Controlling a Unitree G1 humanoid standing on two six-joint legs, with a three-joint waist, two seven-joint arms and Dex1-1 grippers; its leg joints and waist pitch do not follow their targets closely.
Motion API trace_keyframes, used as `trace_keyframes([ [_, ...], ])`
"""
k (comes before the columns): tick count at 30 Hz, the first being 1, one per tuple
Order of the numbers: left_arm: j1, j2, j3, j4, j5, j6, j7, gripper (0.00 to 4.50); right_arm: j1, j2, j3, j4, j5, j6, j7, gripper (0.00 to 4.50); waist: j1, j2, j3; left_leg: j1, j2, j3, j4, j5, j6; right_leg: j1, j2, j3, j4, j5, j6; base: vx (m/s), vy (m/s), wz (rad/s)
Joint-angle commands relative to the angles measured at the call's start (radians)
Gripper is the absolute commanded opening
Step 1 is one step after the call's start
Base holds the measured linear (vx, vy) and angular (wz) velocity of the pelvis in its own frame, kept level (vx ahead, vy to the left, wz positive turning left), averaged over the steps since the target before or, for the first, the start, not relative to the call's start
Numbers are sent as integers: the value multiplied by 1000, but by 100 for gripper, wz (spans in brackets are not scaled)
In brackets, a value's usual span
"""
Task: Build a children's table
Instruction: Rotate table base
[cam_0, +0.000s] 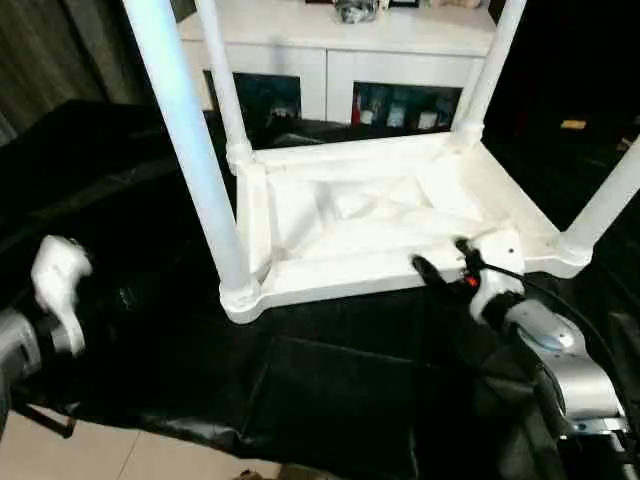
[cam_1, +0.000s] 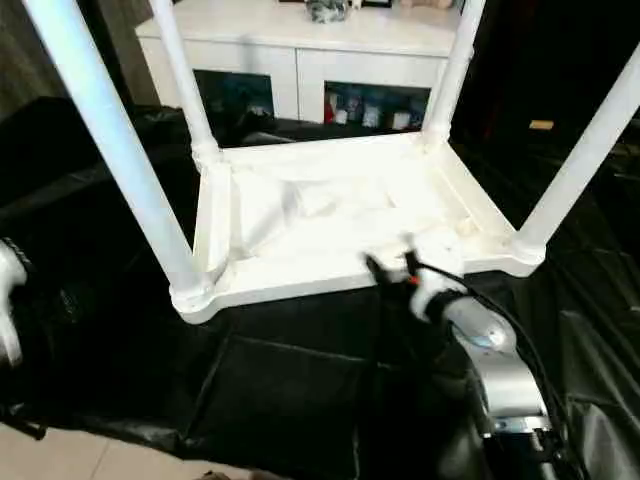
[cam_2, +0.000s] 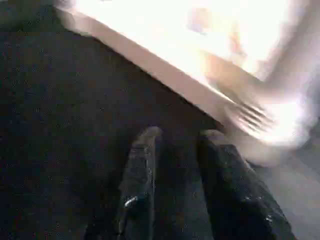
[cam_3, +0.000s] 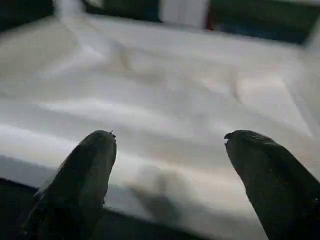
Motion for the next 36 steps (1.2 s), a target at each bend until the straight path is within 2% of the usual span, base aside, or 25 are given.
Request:
trace_keyframes([
  [1,-65,-32,-10,40,8,0,38,147,-10,-5,-13,22,-38,35,-54,396,0,9,-54,30,34,-24,-89,-319,-41,25,-34,31,-71,-184,-202,0,0,0],
  [2,-92,-40,-19,60,17,-10,47,147,-13,-4,-18,28,-41,42,-68,396,2,11,-57,34,33,-22,-85,-312,-42,24,-35,31,-69,-160,-211,0,0,0],
  [3,-137,-56,-27,88,27,-25,69,147,-14,-3,-23,29,-45,50,-83,396,1,10,-56,30,33,-22,-86,-306,-40,25,-36,32,-71,-154,-213,0,0,0],
  [4,-162,-66,-30,104,31,-35,80,147,-14,-2,-25,28,-47,54,-90,396,4,8,-57,32,32,-21,-83,-306,-39,26,-37,32,-70,-151,-215,0,0,0],
  [5,-199,-78,-36,140,44,-61,90,147,-14,2,-30,26,-50,64,-103,396,2,7,-57,25,31,-22,-84,-285,-33,32,-37,31,-69,-134,-214,0,0,0],
  [6,-234,-90,-47,173,64,-89,107,147,-12,4,-33,26,-56,74,-117,396,5,6,-59,28,31,-21,-81,-279,-31,31,-38,31,-69,-124,-215,0,0,0],
  [7,-244,-95,-53,181,69,-92,107,147,-12,4,-34,27,-59,76,-123,396,4,4,-61,24,31,-22,-79,-255,-25,36,-40,31,-66,-101,-216,0,0,0],
  [9,-306,-128,-106,221,98,-115,64,147,-13,9,-44,40,-84,88,-172,396,4,4,-61,22,31,-22,-78,-225,-17,38,-40,31,-64,-74,-220,0,0,0],
  [11,-333,-149,-128,239,105,-119,38,147,-17,12,-61,51,-101,94,-215,396,5,3,-60,24,31,-19,-77,-215,-16,35,-39,31,-66,-75,-227,0,0,0],
  [12,-366,-172,-150,270,121,-131,18,147,-22,18,-84,59,-111,107,-259,396,6,7,-58,27,32,-18,-78,-222,-19,31,-39,31,-68,-85,-232,0,0,0],
  [15,-397,-187,-178,305,146,-149,5,147,-25,19,-103,58,-119,120,-296,396,9,2,-61,25,32,-19,-78,-233,-20,37,-40,30,-67,-90,-228,0,0,0],
  [17,-439,-209,-212,378,189,-201,5,147,-26,15,-120,59,-141,129,-345,396,9,1,-61,27,29,-18,-76,-227,-17,36,-39,30,-70,-90,-223,0,0,0],
  [20,-461,-229,-274,449,255,-261,-11,147,-27,17,-160,64,-152,119,-409,396,14,0,-61,27,31,-19,-76,-221,-16,37,-41,31,-72,-95,-216,0,0,0],
  [21,-461,-229,-288,461,273,-276,-10,147,-27,16,-165,62,-156,119,-419,396,16,1,-63,28,32,-19,-75,-216,-18,37,-42,31,-70,-88,-217,0,0,0],
  [22,-463,-230,-297,473,284,-288,-9,147,-27,14,-166,60,-159,121,-426,396,16,-1,-62,24,31,-19,-76,-207,-16,39,-42,31,-69,-78,-214,0,0,0],
  [26,-466,-231,-347,515,346,-325,8,147,-18,11,-178,59,-164,141,-445,396,15,0,-63,25,32,-20,-75,-205,-7,40,-42,30,-67,-57,-219,0,0,0],
  [27,-477,-242,-360,541,363,-335,14,147,-16,13,-178,68,-155,151,-430,396,16,-3,-63,26,33,-19,-74,-206,-2,39,-43,30,-66,-57,-223,0,0,0],
  [30,-494,-254,-379,583,386,-341,11,147,-16,22,-165,79,-134,161,-392,396,18,0,-61,28,34,-18,-76,-218,5,36,-42,30,-70,-68,-229,0,0,0],
  [32,-498,-258,-389,588,393,-347,-8,147,-19,23,-147,85,-130,165,-363,396,17,3,-60,29,36,-20,-78,-242,-3,37,-45,29,-71,-82,-234,0,0,0],
  [36,-478,-258,-380,528,344,-305,-114,147,-13,29,-108,92,-118,204,-308,396,16,3,-59,29,37,-20,-80,-256,-10,37,-46,30,-71,-93,-243,0,0,0],
])
